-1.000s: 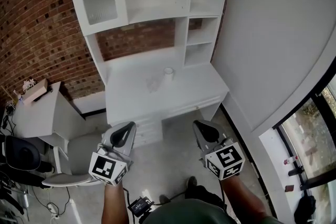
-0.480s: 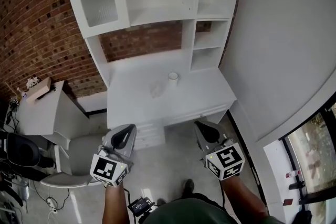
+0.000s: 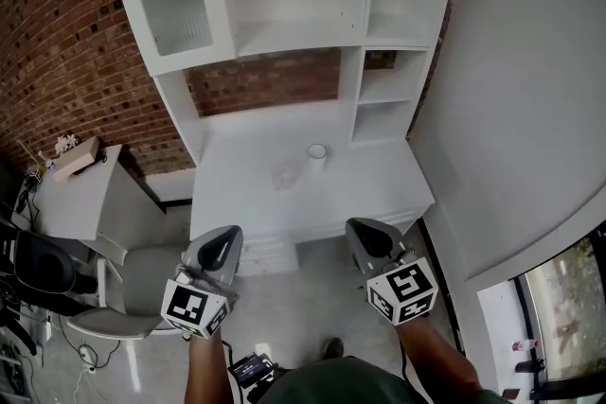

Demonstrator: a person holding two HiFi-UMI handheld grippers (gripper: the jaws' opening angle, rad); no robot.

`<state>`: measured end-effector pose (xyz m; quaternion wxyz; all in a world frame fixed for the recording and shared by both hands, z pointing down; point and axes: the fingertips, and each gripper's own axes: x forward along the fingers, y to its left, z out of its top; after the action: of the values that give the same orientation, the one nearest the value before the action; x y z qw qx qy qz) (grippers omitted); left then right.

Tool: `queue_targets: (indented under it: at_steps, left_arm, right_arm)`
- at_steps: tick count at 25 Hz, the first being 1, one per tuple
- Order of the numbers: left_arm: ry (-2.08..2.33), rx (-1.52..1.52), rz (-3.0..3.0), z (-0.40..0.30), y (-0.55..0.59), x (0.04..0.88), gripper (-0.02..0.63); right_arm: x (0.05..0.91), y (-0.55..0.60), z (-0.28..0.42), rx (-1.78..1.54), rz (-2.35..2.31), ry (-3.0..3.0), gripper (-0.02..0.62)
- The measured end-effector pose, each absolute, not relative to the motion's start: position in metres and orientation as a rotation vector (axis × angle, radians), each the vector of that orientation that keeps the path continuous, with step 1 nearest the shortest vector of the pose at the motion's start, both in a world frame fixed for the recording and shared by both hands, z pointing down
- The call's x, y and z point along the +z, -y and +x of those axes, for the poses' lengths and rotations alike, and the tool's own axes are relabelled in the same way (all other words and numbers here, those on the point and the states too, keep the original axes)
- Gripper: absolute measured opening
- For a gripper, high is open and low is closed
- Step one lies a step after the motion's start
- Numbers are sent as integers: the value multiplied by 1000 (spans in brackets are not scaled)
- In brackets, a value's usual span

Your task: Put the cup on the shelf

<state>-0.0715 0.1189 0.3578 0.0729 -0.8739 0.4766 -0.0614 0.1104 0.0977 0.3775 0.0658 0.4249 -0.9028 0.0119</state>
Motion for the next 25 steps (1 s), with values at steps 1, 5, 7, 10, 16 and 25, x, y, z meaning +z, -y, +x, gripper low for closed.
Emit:
queue_targets:
  at_steps: [1,5,7,10,16,25]
  left_arm:
    - [-1443,-186,-2621,-69,-114,358,2]
    - [-1449,-200,-2603,-54,-96,356,2]
    - [-1445,-208,-2598,-45,-89,353,2]
    - [-1441,-220,-2601,-36,-80,351,2]
    - [-1424,-225,-2628,-43,-59,359,2]
    - [-1304,-170,-2701,-66,1,360,2]
  right_arm:
    - [377,-92,113,35,1276,2729,6]
    - [378,-75,127,41,1261,2744,6]
    - [378,-67,135,49,1259,2749,6]
    - [379,-55,144,63,1274,2752,6]
    - [389,-38,140,94,1306,2732,6]
    - [387,-2,122,103,1417,2635,6]
